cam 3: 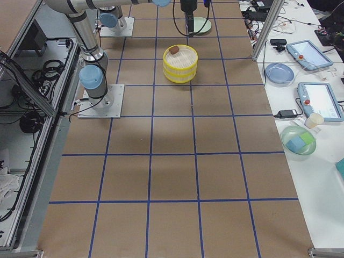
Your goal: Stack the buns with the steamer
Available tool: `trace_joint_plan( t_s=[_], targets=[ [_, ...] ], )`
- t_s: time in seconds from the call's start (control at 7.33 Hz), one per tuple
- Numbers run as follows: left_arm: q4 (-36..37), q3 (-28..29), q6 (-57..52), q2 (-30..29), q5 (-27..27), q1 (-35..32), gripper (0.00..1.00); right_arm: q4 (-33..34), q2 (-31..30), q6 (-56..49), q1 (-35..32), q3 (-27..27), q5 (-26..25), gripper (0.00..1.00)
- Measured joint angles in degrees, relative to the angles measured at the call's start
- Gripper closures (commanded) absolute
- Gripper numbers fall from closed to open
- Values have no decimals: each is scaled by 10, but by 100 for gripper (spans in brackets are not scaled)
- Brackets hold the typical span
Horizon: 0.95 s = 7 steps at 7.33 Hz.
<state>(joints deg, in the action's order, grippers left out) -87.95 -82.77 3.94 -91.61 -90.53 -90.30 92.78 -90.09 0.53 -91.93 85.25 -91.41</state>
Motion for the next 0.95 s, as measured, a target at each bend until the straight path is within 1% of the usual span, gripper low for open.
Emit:
trace_joint_plan(
  t_s=[0.27, 0.95],
  targets=[
    [-17, -7, -1, 6, -4, 6, 0, 0, 0, 0, 0, 0, 0, 0],
    [-16, -17, -2, 10, -7, 11, 0, 0, 0, 0, 0, 0, 0, 0]
  ],
)
